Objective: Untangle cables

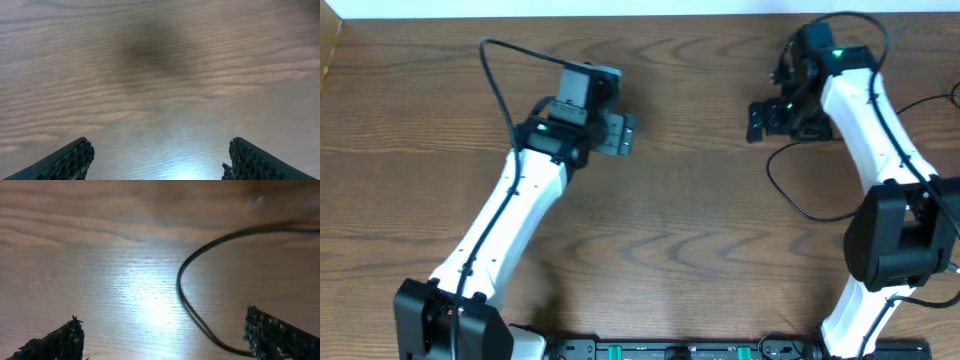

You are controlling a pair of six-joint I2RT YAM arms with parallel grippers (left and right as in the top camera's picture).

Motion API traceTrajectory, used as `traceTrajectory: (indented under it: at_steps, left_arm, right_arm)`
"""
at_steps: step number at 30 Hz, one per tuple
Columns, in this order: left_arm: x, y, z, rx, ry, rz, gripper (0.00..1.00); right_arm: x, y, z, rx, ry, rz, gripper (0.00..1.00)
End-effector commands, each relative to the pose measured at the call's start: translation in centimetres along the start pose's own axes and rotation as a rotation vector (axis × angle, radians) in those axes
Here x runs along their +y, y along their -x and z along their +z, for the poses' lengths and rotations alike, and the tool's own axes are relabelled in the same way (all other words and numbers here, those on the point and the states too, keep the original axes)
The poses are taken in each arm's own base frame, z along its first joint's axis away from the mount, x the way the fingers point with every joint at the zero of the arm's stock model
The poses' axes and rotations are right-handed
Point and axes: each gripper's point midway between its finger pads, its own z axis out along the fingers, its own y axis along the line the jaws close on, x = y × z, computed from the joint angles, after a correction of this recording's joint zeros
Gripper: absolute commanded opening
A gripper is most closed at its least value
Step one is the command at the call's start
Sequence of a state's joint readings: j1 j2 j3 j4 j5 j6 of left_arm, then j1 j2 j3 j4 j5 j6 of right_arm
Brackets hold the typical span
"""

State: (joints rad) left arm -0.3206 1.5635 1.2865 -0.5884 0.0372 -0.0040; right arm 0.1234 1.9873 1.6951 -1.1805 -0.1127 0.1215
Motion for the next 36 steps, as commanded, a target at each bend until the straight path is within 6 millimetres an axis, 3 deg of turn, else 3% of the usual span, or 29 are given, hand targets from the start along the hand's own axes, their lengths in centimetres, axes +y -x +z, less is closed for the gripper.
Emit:
traceTrajectory:
  at_steps: [1, 9, 19, 26, 36]
  left_arm:
    - [2.7, -0.4, 0.2, 0.021, 0.061, -0.054, 0.88]
    - [3.4, -1.7, 0.8, 0.057, 0.072, -0.066, 0.88]
    - [3.4, -1.8, 1.1, 0.062, 0.073, -0.066, 0.88]
    - [3.4, -1.6, 1.1, 0.053, 0.072, -0.067, 0.88]
    - [3.4, -1.5, 1.1, 0.051, 0.072, -0.067, 0.88]
  right_arm:
    - [0.7, -1.3, 1.3, 0.029, -0.029, 0.031, 0.99]
    - [0.8, -3.2, 4.0, 0.069, -0.072, 0.062, 0.99]
    - [0.1, -5.0, 7.1, 0.093, -0.083, 0.099, 0.99]
    - [-1.9, -5.2, 7.3, 0.077, -0.199, 0.09, 0.99]
    - [-2.4, -5.8, 8.8, 0.069, -0.207, 0.09, 0.98]
